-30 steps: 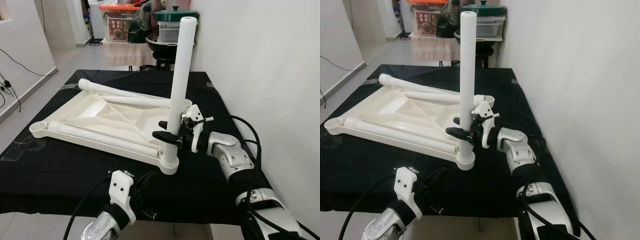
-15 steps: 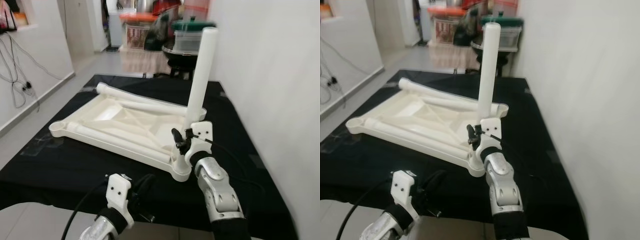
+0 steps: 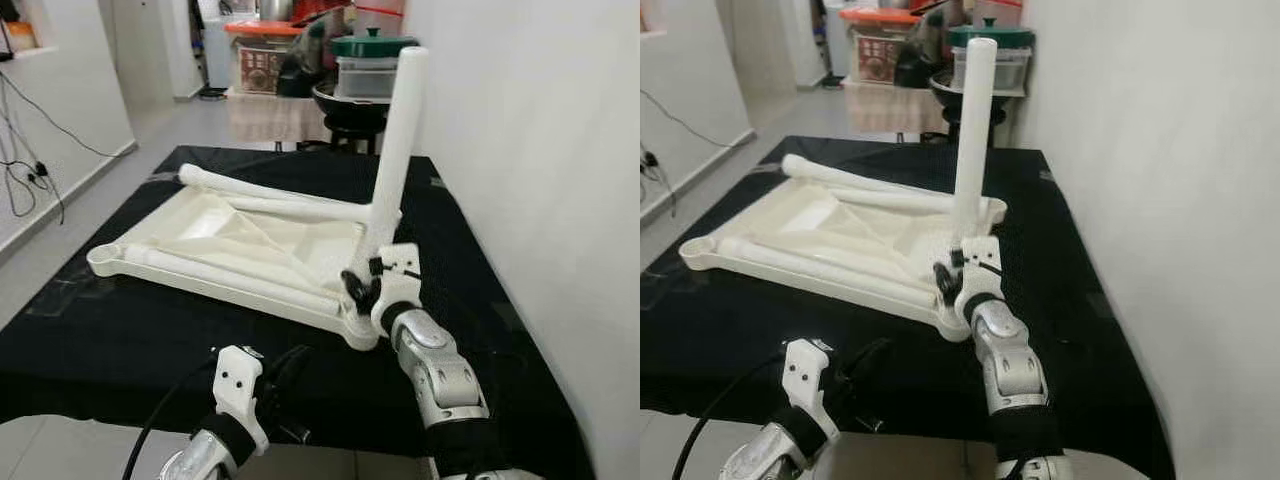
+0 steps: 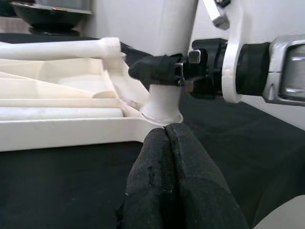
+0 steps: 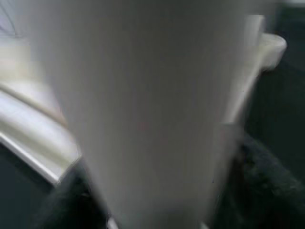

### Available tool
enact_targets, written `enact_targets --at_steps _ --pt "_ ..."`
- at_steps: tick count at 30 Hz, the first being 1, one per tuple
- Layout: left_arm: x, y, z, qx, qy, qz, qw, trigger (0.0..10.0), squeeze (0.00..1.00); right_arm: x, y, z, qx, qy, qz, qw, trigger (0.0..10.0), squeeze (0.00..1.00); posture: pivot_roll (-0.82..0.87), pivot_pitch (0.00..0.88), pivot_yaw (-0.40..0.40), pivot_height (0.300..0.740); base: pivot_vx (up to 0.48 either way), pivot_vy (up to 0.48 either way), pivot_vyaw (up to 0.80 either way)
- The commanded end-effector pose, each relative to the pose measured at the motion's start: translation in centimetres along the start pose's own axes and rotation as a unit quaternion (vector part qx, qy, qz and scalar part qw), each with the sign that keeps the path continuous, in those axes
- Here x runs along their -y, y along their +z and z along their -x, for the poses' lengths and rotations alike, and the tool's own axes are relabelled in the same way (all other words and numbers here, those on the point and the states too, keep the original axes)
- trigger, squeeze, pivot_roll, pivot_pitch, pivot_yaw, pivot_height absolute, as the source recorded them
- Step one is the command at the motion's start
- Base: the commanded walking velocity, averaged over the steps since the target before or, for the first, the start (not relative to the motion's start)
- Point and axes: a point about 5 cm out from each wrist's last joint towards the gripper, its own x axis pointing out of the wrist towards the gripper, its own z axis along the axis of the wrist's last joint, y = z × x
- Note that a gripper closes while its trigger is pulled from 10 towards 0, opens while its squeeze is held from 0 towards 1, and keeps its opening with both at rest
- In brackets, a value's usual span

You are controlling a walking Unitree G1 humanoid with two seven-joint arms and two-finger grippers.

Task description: Building children table

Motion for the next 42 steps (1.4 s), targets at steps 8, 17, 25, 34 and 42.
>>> enact_targets --at_steps 8,17,25,34,42 --pt "0.0 -0.2 -0.3 -0.004 -0.001 0.001 1.000 10.0 0.00 0.2 5.2 -0.5 0.090 0.244 0.054 0.964 10.0 0.00 0.09 0.000 -0.057 0.740 0.000 0.000 0.00" --pt "0.0 -0.2 -0.3 -0.004 -0.002 0.002 1.000 10.0 0.00 0.2 5.0 -1.1 0.046 0.357 0.091 0.928 1.8 0.00 0.10 0.000 -0.057 0.740 0.000 0.000 0.00" --pt "0.1 -0.2 -0.2 -0.003 -0.002 0.002 1.000 10.0 0.00 2.7 3.5 -1.4 0.018 0.320 0.078 0.944 0.0 0.00 0.10 0.000 -0.059 0.740 0.000 0.000 0.00" --pt "0.3 -0.2 0.0 -0.005 -0.003 0.004 1.000 10.0 0.00 6.2 -1.2 -1.1 -0.035 -0.073 -0.006 0.997 0.0 0.00 0.09 0.000 -0.068 0.740 0.000 0.000 0.00" --pt "0.0 -0.3 -0.1 -0.011 -0.013 0.005 1.000 10.0 0.00 0.8 -4.4 1.5 -0.036 -0.069 -0.023 0.997 0.0 0.00 0.07 0.000 -0.047 0.740 0.000 0.000 0.00"
